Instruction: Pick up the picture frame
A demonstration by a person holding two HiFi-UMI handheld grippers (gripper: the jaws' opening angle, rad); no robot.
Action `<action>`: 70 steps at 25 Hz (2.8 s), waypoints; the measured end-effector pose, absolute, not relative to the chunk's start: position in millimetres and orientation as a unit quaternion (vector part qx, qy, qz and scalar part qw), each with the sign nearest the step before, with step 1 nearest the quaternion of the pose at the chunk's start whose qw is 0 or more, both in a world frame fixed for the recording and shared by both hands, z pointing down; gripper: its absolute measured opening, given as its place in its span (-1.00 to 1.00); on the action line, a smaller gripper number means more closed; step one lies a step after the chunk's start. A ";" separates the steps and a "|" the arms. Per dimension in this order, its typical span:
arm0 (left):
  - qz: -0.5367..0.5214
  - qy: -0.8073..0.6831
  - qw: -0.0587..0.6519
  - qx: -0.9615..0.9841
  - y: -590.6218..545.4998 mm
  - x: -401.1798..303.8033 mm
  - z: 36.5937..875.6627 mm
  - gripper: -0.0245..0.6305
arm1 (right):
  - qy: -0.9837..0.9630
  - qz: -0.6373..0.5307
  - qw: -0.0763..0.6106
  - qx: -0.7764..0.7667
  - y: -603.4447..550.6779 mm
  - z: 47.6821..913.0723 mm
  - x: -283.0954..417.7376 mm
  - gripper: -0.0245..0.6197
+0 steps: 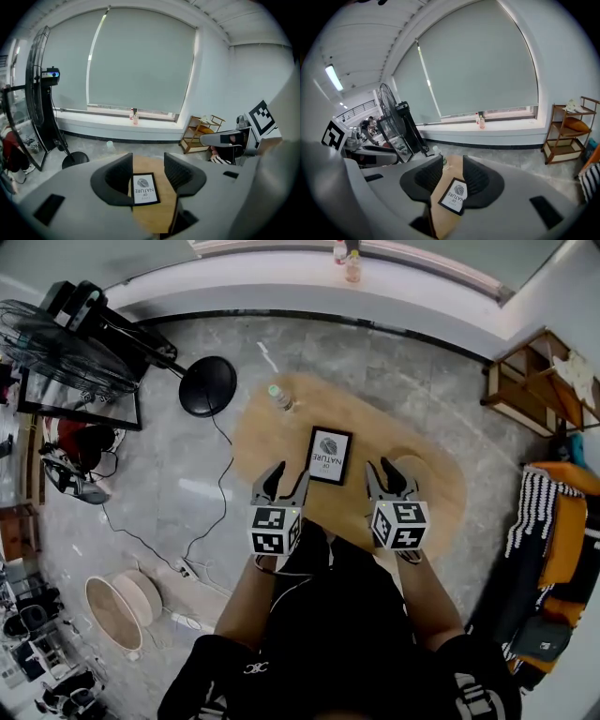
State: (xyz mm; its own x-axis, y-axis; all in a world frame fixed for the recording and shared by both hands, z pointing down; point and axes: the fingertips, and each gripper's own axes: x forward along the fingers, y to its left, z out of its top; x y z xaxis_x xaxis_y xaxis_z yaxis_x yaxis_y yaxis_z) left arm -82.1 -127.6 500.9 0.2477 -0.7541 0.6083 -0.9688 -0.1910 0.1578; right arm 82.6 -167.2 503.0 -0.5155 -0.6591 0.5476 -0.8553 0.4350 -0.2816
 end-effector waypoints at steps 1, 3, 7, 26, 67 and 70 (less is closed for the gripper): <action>0.207 -0.575 0.268 0.744 -125.2 -83.4 508.3 -0.28 | -0.823 0.275 0.186 0.461 -164.5 509.7 81.7 -0.50; 0.211 -0.573 0.276 0.742 -123.0 -87.4 521.4 -0.28 | -0.817 0.283 0.195 0.463 -160.1 523.1 78.8 -0.50; 0.208 -0.571 0.297 0.736 -121.9 -93.0 547.8 -0.28 | -0.809 0.294 0.210 0.464 -151.7 549.5 76.3 -0.49; 0.243 -0.551 0.362 0.711 -152.3 -116.4 758.4 -0.28 | -0.769 0.357 0.264 0.460 -162.1 770.1 59.1 -0.49; 0.249 -0.466 0.450 0.720 -164.9 -112.4 945.0 -0.28 | -0.677 0.476 0.275 0.489 -194.8 1001.3 43.1 -0.65; 0.246 -0.451 0.464 0.722 -162.0 -104.0 949.9 -0.28 | -0.685 0.492 0.245 0.479 -194.5 999.7 44.5 -0.65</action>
